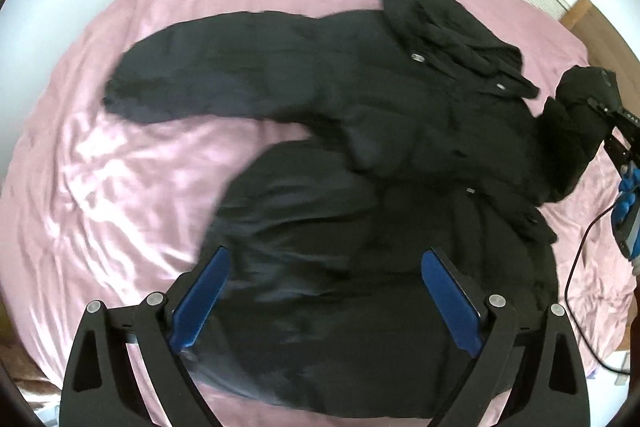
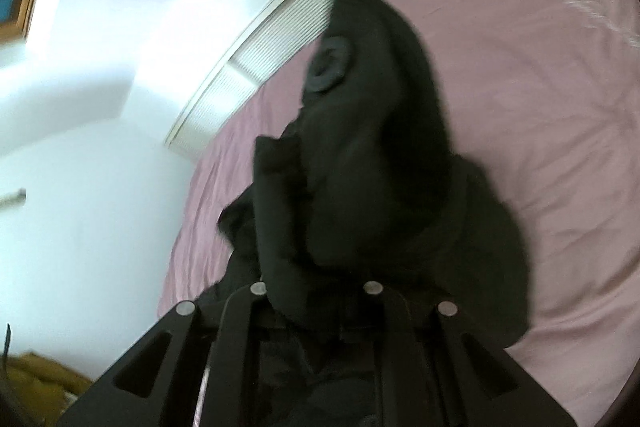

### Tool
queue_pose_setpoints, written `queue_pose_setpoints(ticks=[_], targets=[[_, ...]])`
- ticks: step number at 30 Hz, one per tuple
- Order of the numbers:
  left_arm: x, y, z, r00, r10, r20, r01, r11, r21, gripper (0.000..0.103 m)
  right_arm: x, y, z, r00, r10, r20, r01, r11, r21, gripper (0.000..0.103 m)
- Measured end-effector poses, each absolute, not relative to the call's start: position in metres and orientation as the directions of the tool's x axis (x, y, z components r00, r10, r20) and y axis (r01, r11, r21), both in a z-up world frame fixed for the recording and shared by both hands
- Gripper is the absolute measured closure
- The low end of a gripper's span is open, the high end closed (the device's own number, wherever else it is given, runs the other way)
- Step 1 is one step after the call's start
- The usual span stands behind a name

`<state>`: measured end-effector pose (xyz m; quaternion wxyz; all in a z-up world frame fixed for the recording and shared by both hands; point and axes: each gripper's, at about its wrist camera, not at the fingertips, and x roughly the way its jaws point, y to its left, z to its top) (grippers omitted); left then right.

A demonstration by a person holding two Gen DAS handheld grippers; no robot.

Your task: Fold large clothes

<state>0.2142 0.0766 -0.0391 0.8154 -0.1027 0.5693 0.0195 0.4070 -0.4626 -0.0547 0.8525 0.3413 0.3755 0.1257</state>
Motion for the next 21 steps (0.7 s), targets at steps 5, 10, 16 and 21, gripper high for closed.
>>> queue_pose_setpoints(ticks=[5, 10, 16, 21], targets=[[0.208, 0.130, -0.043, 0.356, -0.048, -0.933, -0.226, 0.964, -0.136, 0.007, 0.426, -0.376, -0.083, 0.585, 0.495, -0.643, -0.009, 0.797, 0.604, 0.089], [0.200, 0.160, -0.060, 0.332, -0.034, -0.943, -0.282, 0.950, -0.134, 0.007, 0.422, -0.328, -0.140, 0.473, 0.460, -0.751, -0.010, 0.855, 0.518, 0.088], [0.206, 0.163, -0.075, 0.314, -0.043, -0.949, -0.289, 0.947, -0.138, 0.007, 0.414, -0.291, -0.193, 0.396, 0.375, -0.839, -0.008, 0.914, 0.405, 0.083], [0.220, 0.142, -0.081, 0.320, -0.067, -0.945, -0.251, 0.956, -0.152, 0.007, 0.405, -0.270, -0.193, 0.382, 0.369, -0.847, -0.051, 0.924, 0.380, 0.045]])
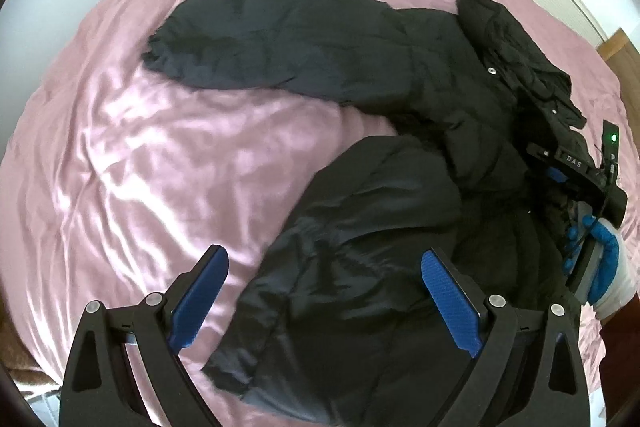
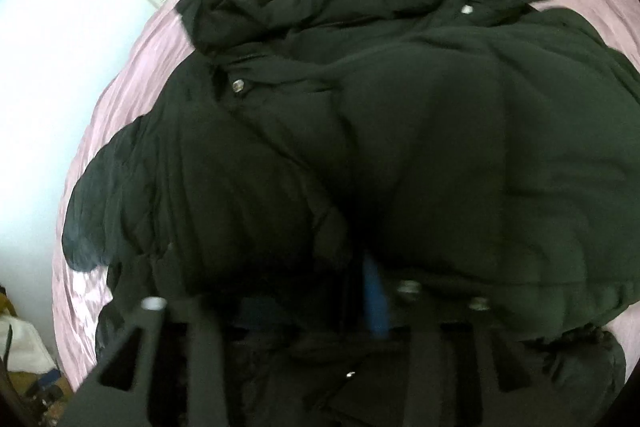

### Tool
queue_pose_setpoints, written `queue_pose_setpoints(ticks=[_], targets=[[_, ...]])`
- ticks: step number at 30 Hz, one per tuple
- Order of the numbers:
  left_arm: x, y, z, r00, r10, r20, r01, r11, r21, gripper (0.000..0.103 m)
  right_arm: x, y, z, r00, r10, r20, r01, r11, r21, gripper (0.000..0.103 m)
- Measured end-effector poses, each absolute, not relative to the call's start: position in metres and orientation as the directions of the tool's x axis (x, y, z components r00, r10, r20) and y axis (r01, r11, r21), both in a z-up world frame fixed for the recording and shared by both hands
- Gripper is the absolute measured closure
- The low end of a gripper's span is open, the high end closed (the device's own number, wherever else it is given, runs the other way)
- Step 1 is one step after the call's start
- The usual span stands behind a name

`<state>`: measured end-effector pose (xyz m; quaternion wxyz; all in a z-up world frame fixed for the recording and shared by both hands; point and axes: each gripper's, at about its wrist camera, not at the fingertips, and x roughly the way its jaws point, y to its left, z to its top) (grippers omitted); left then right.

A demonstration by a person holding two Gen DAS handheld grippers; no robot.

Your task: Fold large clothes

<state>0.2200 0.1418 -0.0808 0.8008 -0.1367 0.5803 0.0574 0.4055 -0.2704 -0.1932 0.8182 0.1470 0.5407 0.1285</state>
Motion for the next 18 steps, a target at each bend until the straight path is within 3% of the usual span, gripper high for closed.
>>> queue_pose_setpoints(ticks=[1, 3, 13, 18], targets=[[0.223, 0.136, -0.081, 0.322, -0.070, -0.944, -0.242, 0.958, -0.153, 0.007, 0.403, -0.265, -0.190, 0.379, 0.374, -0.846, -0.074, 0.924, 0.375, 0.038], [0.230, 0.122, -0.082, 0.330, -0.077, -0.941, -0.221, 0.963, -0.156, 0.007, 0.400, -0.256, -0.185, 0.372, 0.373, -0.850, -0.125, 0.927, 0.353, 0.037], [0.308, 0.028, -0.087, 0.364, -0.142, -0.920, -0.057, 0.983, -0.174, 0.007, 0.384, -0.271, -0.118, 0.437, 0.471, -0.766, -0.295, 0.880, 0.373, 0.036], [0.365, -0.047, -0.094, 0.390, -0.190, -0.901, 0.075, 0.982, -0.174, 0.007, 0.399, -0.331, -0.096, 0.531, 0.347, -0.773, -0.216, 0.938, 0.272, 0.036]])
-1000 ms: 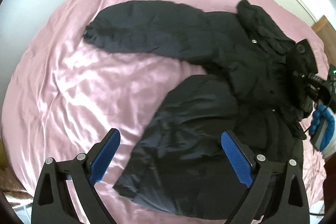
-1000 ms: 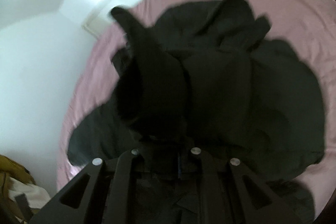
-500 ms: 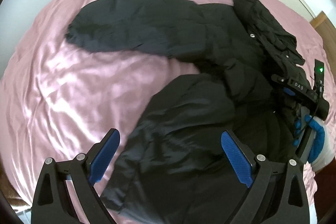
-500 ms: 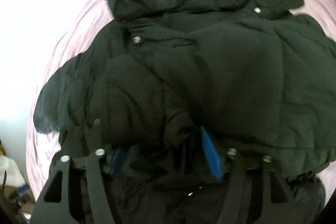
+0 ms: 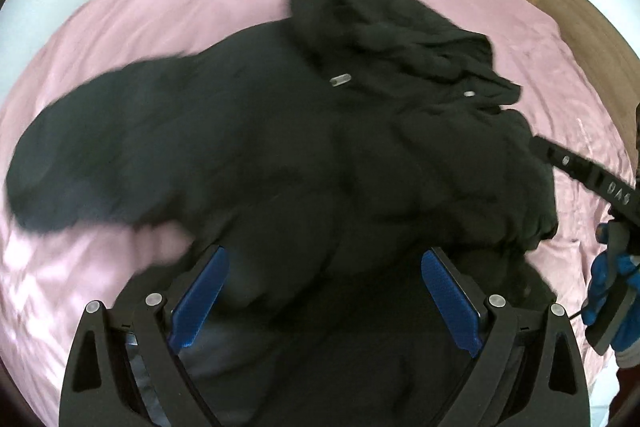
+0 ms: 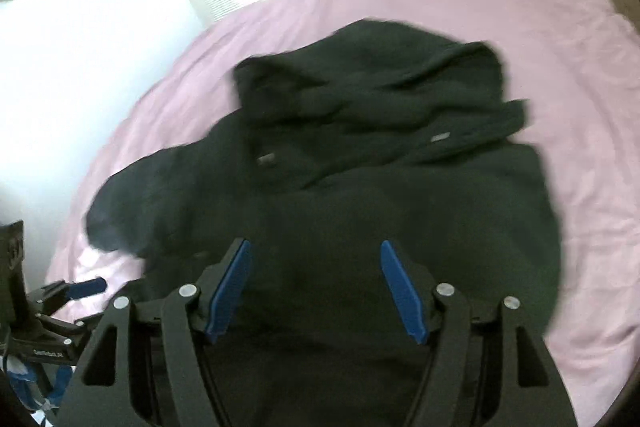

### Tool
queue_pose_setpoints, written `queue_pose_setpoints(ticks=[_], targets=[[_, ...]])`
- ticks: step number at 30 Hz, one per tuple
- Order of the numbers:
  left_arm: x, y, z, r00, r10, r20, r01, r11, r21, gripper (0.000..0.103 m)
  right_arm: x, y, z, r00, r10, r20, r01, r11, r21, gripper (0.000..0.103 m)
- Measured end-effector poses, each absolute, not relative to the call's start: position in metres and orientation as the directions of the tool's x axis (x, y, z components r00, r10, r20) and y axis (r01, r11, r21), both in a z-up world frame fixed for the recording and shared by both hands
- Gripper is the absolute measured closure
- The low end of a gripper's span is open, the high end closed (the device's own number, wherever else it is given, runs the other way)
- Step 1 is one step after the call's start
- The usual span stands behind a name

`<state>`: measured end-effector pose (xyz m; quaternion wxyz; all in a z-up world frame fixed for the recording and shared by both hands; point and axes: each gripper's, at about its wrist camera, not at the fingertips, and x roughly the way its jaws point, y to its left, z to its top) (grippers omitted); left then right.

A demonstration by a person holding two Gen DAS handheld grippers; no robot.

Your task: Fold large clothes

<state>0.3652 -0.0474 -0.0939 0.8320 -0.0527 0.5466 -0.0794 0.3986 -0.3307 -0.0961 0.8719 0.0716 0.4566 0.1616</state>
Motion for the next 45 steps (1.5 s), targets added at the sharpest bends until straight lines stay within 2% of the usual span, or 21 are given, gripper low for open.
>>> queue_pose_setpoints(ticks=[3, 7, 10, 14, 17, 23, 28, 34, 39, 43, 45], targets=[[0.403, -0.092, -0.107, 0.393, -0.212, -0.895, 0.136, 0.976, -0.171, 0.007, 0.415, -0.363, -0.105, 0.534, 0.251, -0.808, -0.150, 0.968, 0.202, 0.036], [0.448, -0.143, -0.133, 0.399, -0.194, -0.896, 0.198, 0.973, -0.122, 0.007, 0.445, -0.390, -0.132, 0.507, 0.201, -0.838, -0.103, 0.980, 0.173, 0.036], [0.469, -0.158, -0.164, 0.362, -0.164, -0.918, 0.199, 0.975, -0.096, 0.007, 0.463, -0.406, -0.159, 0.472, 0.194, -0.860, -0.071, 0.981, 0.182, 0.036], [0.475, -0.160, -0.209, 0.278, -0.182, -0.943, 0.163, 0.977, -0.141, 0.005, 0.476, -0.422, -0.199, 0.428, 0.199, -0.882, -0.044, 0.979, 0.200, 0.036], [0.469, -0.165, -0.222, 0.285, -0.150, -0.947, 0.155, 0.982, -0.109, 0.004, 0.477, -0.420, -0.220, 0.408, 0.193, -0.892, -0.065, 0.981, 0.183, 0.034], [0.439, -0.166, -0.220, 0.264, -0.150, -0.953, 0.118, 0.985, -0.122, 0.004, 0.471, -0.416, -0.226, 0.411, 0.174, -0.895, -0.076, 0.985, 0.157, 0.033], [0.420, -0.162, -0.188, 0.305, -0.168, -0.937, 0.137, 0.982, -0.131, 0.005, 0.456, -0.417, -0.188, 0.443, 0.194, -0.875, -0.112, 0.981, 0.161, 0.033], [0.436, -0.167, -0.160, 0.427, -0.121, -0.896, 0.164, 0.985, -0.055, 0.005, 0.425, -0.420, -0.146, 0.502, 0.215, -0.837, -0.126, 0.976, 0.175, 0.033], [0.444, -0.166, -0.209, 0.326, -0.115, -0.938, 0.144, 0.987, -0.071, 0.005, 0.421, -0.424, -0.181, 0.432, 0.199, -0.880, -0.075, 0.980, 0.185, 0.033], [0.447, -0.169, -0.205, 0.334, -0.114, -0.936, 0.147, 0.987, -0.068, 0.005, 0.423, -0.420, -0.202, 0.397, 0.177, -0.901, -0.052, 0.984, 0.170, 0.033], [0.442, -0.166, -0.195, 0.346, -0.126, -0.930, 0.153, 0.985, -0.077, 0.009, 0.424, -0.419, -0.199, 0.393, 0.165, -0.905, -0.039, 0.986, 0.163, 0.033]])
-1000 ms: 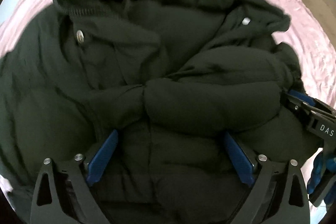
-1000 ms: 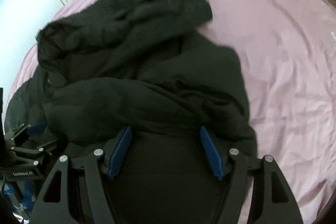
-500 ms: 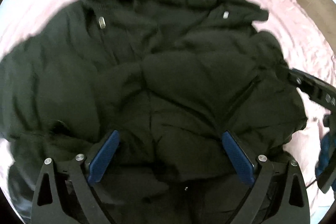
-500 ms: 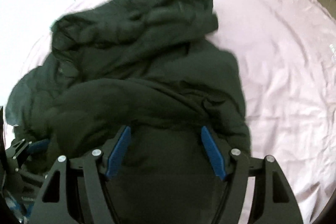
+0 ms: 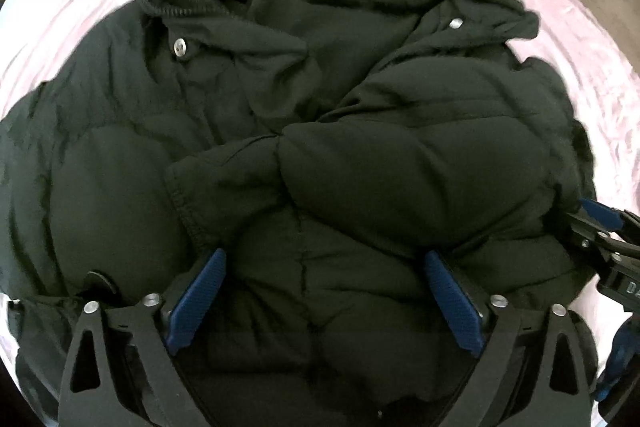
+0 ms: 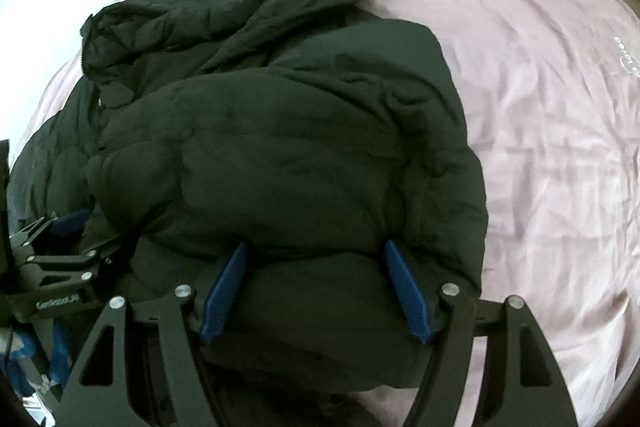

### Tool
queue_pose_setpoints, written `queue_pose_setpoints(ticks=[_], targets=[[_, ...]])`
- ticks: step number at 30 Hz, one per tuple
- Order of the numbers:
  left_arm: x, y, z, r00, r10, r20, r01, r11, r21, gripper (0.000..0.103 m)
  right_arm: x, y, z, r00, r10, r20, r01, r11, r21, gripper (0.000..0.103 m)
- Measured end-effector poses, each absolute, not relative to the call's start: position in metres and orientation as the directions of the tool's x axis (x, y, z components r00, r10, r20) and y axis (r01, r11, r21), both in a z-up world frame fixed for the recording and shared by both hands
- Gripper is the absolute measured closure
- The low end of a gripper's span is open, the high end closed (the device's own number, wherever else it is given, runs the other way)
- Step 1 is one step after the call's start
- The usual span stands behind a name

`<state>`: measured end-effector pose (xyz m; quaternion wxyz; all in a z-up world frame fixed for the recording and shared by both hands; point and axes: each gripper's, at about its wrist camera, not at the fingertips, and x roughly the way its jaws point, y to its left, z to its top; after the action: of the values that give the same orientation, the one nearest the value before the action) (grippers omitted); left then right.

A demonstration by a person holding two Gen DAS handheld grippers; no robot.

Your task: Fold large clothes

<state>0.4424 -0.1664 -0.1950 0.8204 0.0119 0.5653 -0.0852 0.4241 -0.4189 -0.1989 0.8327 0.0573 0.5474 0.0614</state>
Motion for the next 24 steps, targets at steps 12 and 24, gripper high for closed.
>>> queue_pose_setpoints(ticks=[12, 24], targets=[[0.394, -0.098, -0.125, 0.426, -0.250, -0.870, 0.127, 0.968, -0.217, 0.011, 0.390, -0.403, -0.148, 0.460, 0.125, -0.879, 0.030, 0.987, 0.156, 0.033], [0.354, 0.063, -0.129, 0.420, -0.244, -0.874, -0.110, 0.942, -0.316, 0.011, 0.364, -0.367, -0.115, 0.481, 0.121, -0.868, 0.063, 0.983, 0.172, 0.033]])
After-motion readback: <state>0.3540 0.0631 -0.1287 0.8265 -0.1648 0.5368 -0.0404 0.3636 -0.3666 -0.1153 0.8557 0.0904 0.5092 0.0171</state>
